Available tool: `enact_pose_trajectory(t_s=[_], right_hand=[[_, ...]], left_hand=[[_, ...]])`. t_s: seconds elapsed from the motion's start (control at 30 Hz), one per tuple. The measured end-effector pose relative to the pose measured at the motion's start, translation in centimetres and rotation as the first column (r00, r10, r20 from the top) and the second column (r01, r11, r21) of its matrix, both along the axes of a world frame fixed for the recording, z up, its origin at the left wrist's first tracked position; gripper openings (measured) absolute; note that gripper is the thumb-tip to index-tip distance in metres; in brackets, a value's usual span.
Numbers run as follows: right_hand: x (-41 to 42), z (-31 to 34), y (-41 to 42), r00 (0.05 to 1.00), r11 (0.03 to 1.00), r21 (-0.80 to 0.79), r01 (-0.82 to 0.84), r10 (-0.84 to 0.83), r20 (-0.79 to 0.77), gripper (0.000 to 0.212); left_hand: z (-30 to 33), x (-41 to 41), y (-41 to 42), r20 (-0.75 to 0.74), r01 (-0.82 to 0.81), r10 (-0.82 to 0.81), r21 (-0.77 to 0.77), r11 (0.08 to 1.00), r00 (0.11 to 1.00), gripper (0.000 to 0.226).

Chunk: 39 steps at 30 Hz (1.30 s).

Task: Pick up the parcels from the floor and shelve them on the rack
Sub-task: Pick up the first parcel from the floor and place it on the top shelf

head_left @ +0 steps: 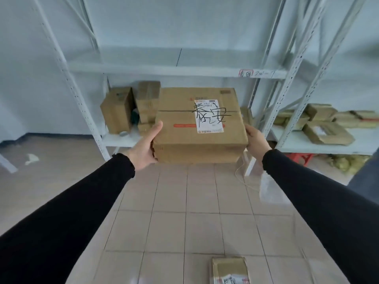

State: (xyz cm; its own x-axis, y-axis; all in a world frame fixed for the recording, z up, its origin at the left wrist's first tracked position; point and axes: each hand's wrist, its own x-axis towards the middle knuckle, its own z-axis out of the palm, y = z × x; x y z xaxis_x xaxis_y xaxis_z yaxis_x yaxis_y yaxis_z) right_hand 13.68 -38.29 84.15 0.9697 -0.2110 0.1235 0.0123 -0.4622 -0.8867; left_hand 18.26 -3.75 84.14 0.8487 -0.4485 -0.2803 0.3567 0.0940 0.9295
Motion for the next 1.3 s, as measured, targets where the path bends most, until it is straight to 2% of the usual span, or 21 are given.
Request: enact_pose_trajectory(t_s=[0.1,0.2,0.33,0.5,0.67,0.77,0.97,1.17,1.23,1.3], right_hand=[[2.4,5.1,-1.6,0.996,1.0,-0.007,0.012,-0.011,0.086,0.028],[5.1,9.1,-3.4,0.99,0.999,-0.033,0.024,-0.019,0.14,0.031],[8.5,13.9,-5.0,0.978,0.998,-0.047,0.041,-0.031,0.206,0.035],[14.7,18.5,-6.0,0.977,0.975,-0.192,0.114,-0.075,0.197,0.038],[18.9,23.2,-4.8,0.959,0.889,-0.397,0.228,-0.135,0.248,0.028],[21.9,26.5,-4.0,0.954,0.822,-0.503,0.267,-0.151,0.26,0.032],[27.0,31.9,-3.9,0.939,0.749,-0.575,0.329,-0.194,0.285,0.029],[30.2,36.3,-7.7,0.908,0.611,-0.672,0.417,-0.258,0.329,0.03],[30.9,37.5,-10.0,0.903,0.569,-0.702,0.429,-0.266,0.337,0.032],[31.6,38.9,-12.5,0.894,0.545,-0.709,0.447,-0.275,0.353,0.035]], left_hand=[[4.9,3.0,-1.7,0.006,0.002,-0.002,-0.106,0.994,1.0,0.058],[9.0,5.8,-3.9,0.053,0.0,0.007,-0.13,0.992,0.999,0.057],[13.7,9.7,-6.0,0.115,-0.039,0.054,-0.129,0.991,0.992,0.066],[18.7,15.0,-6.6,0.129,-0.15,0.173,-0.171,0.974,0.976,0.075],[23.2,21.0,-5.6,0.195,-0.151,0.199,-0.237,0.96,0.96,0.069],[26.2,25.0,-4.4,0.223,-0.125,0.19,-0.276,0.953,0.956,0.071],[31.7,32.6,-5.0,0.266,-0.042,0.125,-0.297,0.954,0.956,0.074],[36.5,38.0,-10.4,0.314,0.023,0.087,-0.331,0.943,0.945,0.078],[38.0,38.9,-12.5,0.322,0.057,0.061,-0.343,0.937,0.945,0.07],[39.6,39.5,-14.8,0.351,0.07,0.062,-0.35,0.934,0.934,0.051]])
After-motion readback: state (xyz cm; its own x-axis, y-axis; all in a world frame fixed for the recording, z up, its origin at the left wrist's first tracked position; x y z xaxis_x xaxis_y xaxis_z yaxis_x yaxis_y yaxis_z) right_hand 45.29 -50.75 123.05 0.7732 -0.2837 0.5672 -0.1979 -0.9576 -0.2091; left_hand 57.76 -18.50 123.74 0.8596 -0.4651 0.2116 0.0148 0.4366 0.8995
